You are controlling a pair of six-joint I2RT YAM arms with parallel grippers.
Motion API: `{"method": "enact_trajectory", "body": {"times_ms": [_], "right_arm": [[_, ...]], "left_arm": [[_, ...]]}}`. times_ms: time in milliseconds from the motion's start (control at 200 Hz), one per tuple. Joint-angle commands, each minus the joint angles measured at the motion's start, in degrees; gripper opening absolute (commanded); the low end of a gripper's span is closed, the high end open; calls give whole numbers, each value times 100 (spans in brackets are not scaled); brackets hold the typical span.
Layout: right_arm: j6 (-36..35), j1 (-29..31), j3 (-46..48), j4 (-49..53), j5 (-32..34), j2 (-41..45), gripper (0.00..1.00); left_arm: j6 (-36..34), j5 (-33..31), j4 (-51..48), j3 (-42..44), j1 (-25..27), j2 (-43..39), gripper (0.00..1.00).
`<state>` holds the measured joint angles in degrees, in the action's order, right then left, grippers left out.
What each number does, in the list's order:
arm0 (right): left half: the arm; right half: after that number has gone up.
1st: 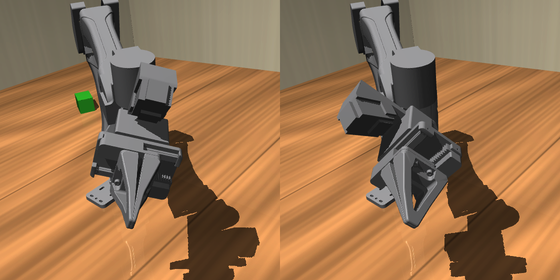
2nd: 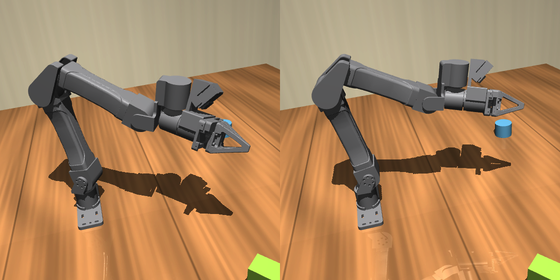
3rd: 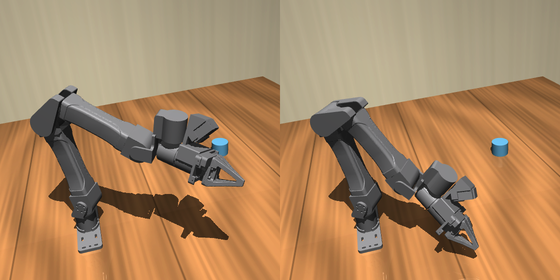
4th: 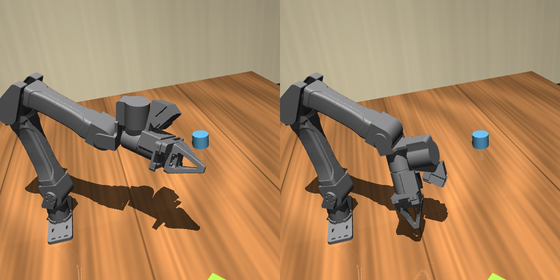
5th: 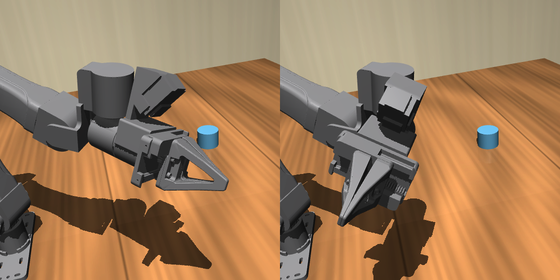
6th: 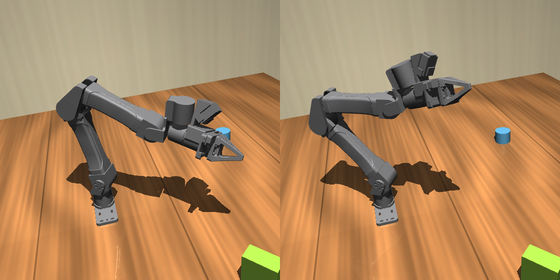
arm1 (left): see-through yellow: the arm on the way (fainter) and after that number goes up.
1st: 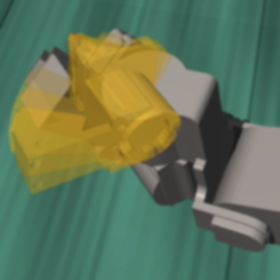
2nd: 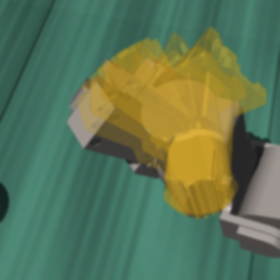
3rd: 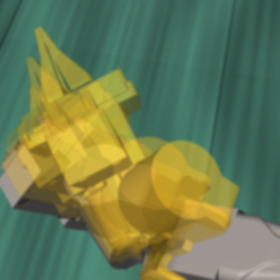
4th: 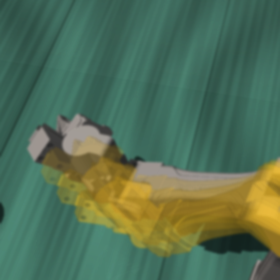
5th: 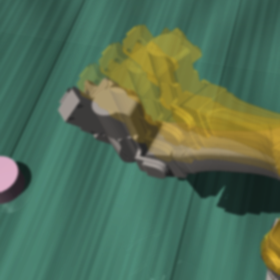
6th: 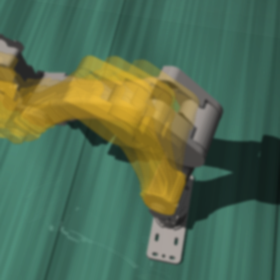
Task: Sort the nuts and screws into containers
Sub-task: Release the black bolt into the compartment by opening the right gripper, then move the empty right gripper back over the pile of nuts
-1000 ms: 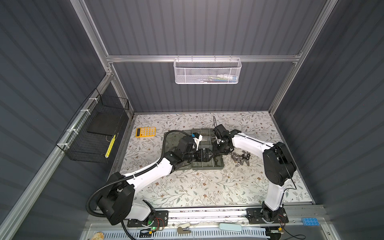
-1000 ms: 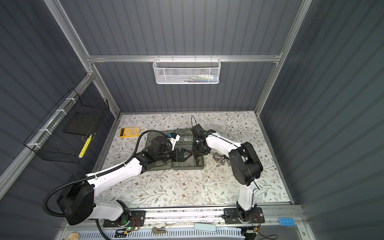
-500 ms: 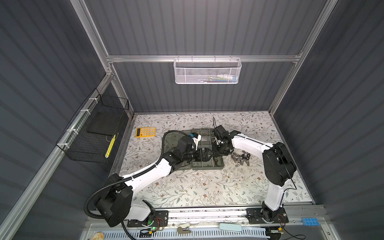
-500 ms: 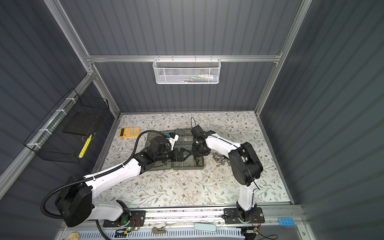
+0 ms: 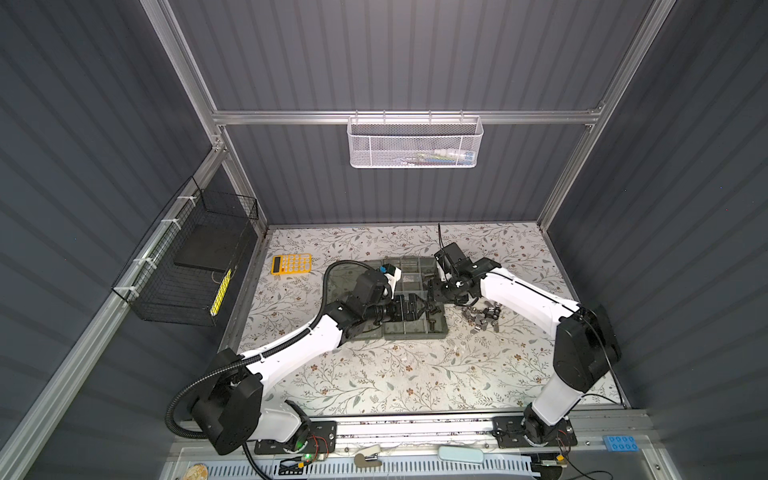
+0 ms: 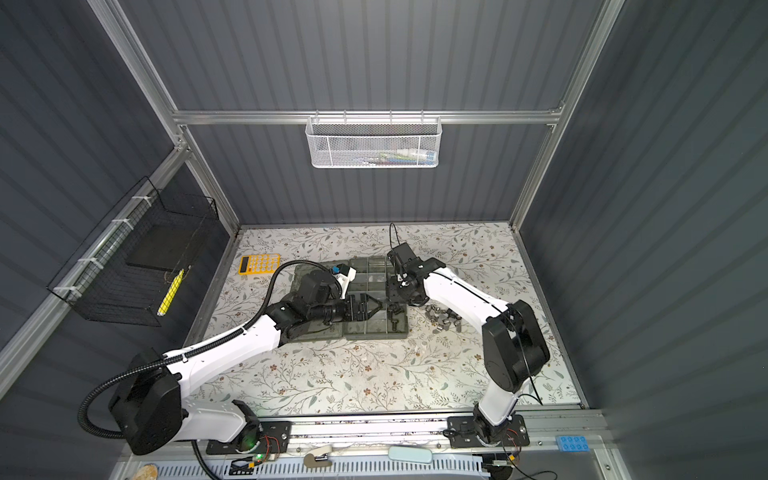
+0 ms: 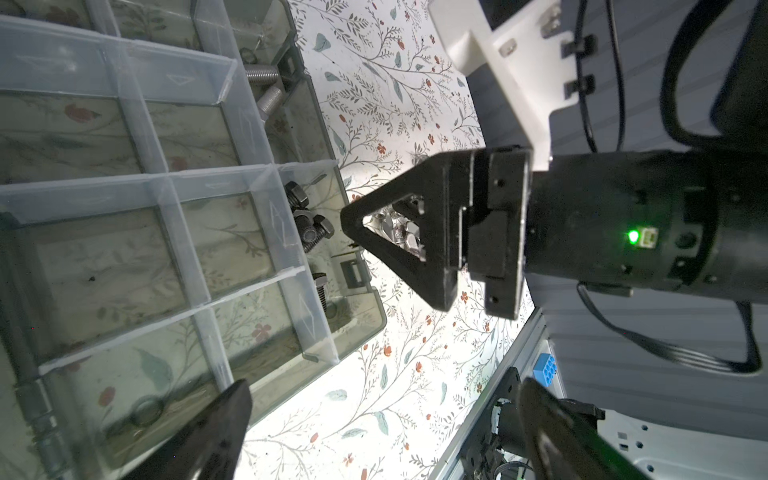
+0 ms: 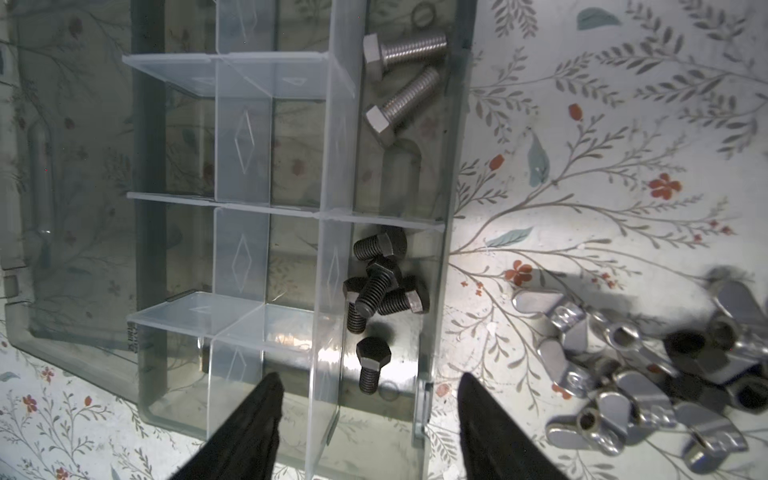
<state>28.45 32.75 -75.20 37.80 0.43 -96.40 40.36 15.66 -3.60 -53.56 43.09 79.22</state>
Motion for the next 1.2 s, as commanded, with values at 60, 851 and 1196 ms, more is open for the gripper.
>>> {"method": "enact_trajectory", "body": {"times_ms": [60, 851, 1196], "right_arm": [[-85, -208, 286, 94, 208, 500, 76], [-231, -2598, 2082, -444, -286, 1422, 89], [-374, -2956, 2296, -590, -371, 852, 66]], "left_arm": [[-57, -184, -374, -488, 185, 191, 100], [-895, 158, -572, -2614, 481, 2442, 100], [-804, 794, -189, -3281, 487, 3314, 100]]}}
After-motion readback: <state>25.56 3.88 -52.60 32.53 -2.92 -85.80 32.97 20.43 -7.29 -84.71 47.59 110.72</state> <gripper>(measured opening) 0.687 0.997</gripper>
